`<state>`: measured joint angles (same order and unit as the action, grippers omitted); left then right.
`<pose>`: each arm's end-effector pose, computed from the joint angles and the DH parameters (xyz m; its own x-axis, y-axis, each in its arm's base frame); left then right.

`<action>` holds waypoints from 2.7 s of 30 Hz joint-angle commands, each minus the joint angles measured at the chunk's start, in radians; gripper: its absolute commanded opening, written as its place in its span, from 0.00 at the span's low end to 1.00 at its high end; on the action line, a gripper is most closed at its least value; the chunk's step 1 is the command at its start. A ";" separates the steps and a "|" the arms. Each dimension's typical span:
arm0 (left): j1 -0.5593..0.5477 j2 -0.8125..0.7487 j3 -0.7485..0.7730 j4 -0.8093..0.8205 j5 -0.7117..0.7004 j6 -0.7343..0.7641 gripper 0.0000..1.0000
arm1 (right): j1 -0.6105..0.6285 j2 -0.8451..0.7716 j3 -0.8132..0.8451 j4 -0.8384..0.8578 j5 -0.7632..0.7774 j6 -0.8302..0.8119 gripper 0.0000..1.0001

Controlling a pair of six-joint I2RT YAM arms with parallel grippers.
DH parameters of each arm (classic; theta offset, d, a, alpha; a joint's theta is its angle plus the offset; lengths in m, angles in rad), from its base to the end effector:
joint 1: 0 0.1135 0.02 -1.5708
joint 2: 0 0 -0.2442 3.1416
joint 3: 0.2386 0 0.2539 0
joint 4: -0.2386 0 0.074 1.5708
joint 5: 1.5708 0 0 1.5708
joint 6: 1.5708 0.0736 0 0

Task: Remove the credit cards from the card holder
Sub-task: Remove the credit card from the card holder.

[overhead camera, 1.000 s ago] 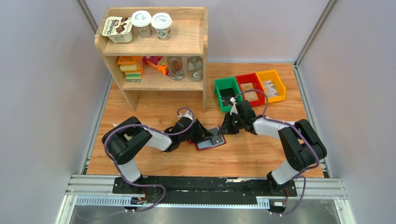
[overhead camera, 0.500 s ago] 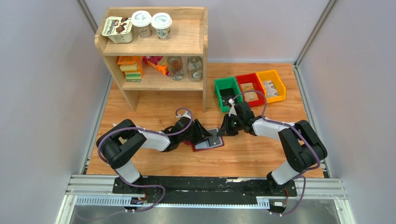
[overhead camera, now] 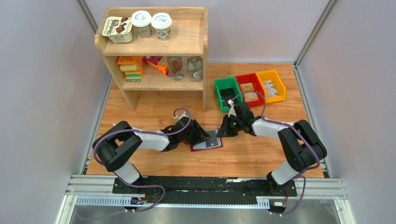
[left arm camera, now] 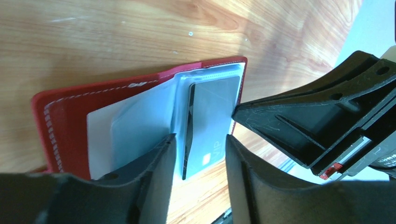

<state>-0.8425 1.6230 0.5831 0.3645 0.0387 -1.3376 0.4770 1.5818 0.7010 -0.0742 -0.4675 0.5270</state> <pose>0.2139 -0.2441 0.0828 -0.8413 -0.5173 -0.1568 -0.2279 0.6025 -0.7649 0.2572 0.1703 0.0916 -0.9492 0.0148 -0.3142 -0.1894 0.7707 0.6085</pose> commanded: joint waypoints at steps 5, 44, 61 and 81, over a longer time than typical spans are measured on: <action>-0.007 -0.072 -0.011 -0.148 -0.114 0.032 0.55 | 0.011 0.015 -0.014 -0.003 -0.033 0.011 0.06; -0.012 -0.014 -0.032 0.177 0.020 0.061 0.41 | 0.035 0.040 -0.040 0.021 0.041 0.010 0.07; -0.012 -0.098 -0.086 0.284 0.023 0.026 0.09 | 0.038 0.057 -0.047 -0.001 0.092 -0.004 0.07; -0.007 -0.226 -0.250 0.214 -0.034 0.054 0.00 | 0.037 0.083 -0.046 0.002 0.110 -0.005 0.06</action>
<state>-0.8490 1.4300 0.3714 0.5579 0.0105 -1.2919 0.5091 1.6192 0.6804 0.0048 -0.4557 0.5560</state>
